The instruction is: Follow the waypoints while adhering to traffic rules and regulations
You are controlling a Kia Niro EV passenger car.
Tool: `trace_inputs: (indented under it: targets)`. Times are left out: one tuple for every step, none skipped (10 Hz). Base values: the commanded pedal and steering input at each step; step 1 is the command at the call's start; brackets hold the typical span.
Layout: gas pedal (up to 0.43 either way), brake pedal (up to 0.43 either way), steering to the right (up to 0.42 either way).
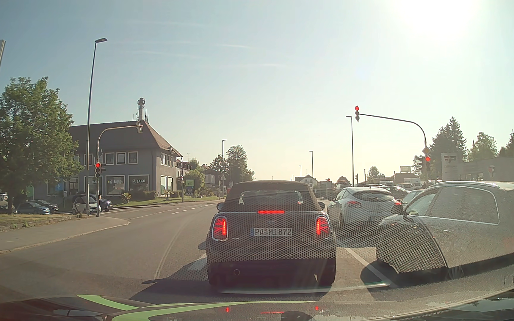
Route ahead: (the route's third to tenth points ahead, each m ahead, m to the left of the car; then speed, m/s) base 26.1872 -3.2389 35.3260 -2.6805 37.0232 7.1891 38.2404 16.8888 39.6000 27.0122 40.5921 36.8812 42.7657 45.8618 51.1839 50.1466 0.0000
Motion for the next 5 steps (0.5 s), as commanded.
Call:
trace_inputs:
  targets:
    - [0.000, 0.280, -0.005]
    - [0.000, 0.287, -0.005]
    - [0.000, 0.287, -0.005]
    - [0.000, 0.287, -0.005]
    - [0.000, 0.287, -0.005]
